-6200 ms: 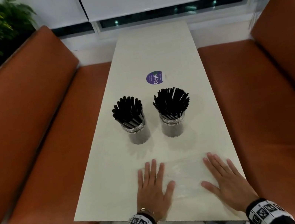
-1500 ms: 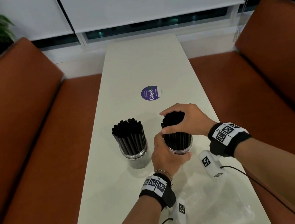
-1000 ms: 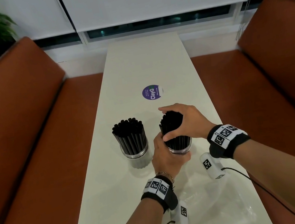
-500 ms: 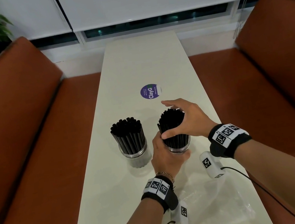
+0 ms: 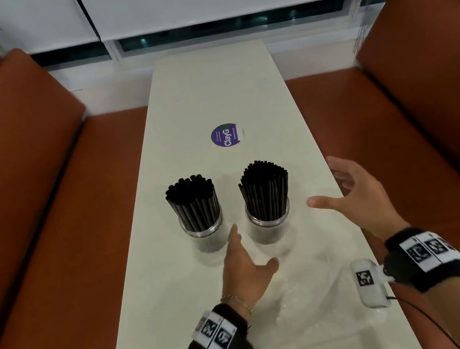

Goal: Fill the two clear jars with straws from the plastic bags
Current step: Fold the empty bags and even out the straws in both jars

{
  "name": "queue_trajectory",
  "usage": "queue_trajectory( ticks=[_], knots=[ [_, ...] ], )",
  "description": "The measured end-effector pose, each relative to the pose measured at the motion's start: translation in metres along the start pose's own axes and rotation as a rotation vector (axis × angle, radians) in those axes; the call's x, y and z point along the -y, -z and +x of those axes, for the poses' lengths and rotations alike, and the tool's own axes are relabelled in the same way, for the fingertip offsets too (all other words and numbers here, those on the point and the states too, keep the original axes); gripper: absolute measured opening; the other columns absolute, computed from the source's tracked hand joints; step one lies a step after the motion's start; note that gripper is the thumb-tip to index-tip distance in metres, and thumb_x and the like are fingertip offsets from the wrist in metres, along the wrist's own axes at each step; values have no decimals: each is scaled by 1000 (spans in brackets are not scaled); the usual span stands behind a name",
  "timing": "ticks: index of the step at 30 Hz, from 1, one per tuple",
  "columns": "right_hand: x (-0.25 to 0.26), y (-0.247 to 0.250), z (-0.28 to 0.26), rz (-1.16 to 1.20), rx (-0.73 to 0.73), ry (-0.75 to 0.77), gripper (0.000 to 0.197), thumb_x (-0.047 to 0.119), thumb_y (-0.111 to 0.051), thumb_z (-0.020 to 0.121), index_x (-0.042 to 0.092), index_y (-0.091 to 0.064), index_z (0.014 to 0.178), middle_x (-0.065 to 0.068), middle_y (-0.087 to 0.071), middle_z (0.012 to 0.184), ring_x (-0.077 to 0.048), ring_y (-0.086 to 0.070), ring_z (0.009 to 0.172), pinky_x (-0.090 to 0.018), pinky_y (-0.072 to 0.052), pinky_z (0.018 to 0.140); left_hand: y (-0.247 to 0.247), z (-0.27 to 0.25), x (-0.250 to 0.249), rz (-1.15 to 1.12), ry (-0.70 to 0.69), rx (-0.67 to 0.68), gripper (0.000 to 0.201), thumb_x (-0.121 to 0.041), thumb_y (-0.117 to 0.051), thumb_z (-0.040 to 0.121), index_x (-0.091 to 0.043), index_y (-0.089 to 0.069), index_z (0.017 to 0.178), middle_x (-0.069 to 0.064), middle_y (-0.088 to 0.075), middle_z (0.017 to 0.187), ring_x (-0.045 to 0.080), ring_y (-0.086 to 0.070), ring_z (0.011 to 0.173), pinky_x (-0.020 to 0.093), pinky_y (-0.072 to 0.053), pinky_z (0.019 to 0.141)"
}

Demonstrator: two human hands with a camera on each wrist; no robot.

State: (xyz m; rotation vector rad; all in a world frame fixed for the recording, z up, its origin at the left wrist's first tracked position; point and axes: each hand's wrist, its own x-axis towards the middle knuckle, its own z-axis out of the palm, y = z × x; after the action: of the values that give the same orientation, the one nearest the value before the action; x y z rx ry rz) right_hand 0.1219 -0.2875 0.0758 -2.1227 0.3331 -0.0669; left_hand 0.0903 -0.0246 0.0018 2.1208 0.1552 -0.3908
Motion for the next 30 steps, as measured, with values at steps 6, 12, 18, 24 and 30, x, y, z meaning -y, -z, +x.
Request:
queue_trajectory(
  ticks=[6,12,18,24,30],
  knots=[
    [-75,-7,-80,-77,81,-425,112,57,-95,63,23,-42,156,-5,-53,157,-25,-55,138,-42,-47,105,43,-49,58,332,12,-44,86,-51,-80,79,-28,-40,152,-3,-47,152,20,-52,135,32,-45,112],
    [-80,-24,-113,24,28,-523,145,86,-82,43,21,-30,162,-8,-50,157,-28,-52,141,-48,-47,113,44,-62,88,462,74,-29,110,-76,-78,60,-27,-41,152,0,-52,145,23,-48,133,38,-44,111],
    [-59,-39,-131,88,3,-508,166,100,-74,37,19,-12,167,-11,-27,172,-31,-34,156,-53,-35,125,13,-51,67,782,-217,125,101,-59,-73,73,-29,-31,160,-2,-37,162,22,-36,146,37,-27,121],
    [-73,-54,-137,-167,-19,-564,127,47,-90,72,9,-14,165,-18,-32,167,-37,-31,155,-50,-33,125,-8,-32,45,906,-210,301,106,-40,-83,65,-29,-30,155,0,-47,141,24,-45,130,36,-36,111],
    [-95,-42,-146,-152,-111,-585,86,33,-82,82,14,-39,153,-11,-61,145,-33,-56,134,-50,-47,113,-9,-19,44,837,-44,401,86,-43,-86,68,-25,-48,142,4,-50,136,26,-48,128,37,-45,109]
  ],
)
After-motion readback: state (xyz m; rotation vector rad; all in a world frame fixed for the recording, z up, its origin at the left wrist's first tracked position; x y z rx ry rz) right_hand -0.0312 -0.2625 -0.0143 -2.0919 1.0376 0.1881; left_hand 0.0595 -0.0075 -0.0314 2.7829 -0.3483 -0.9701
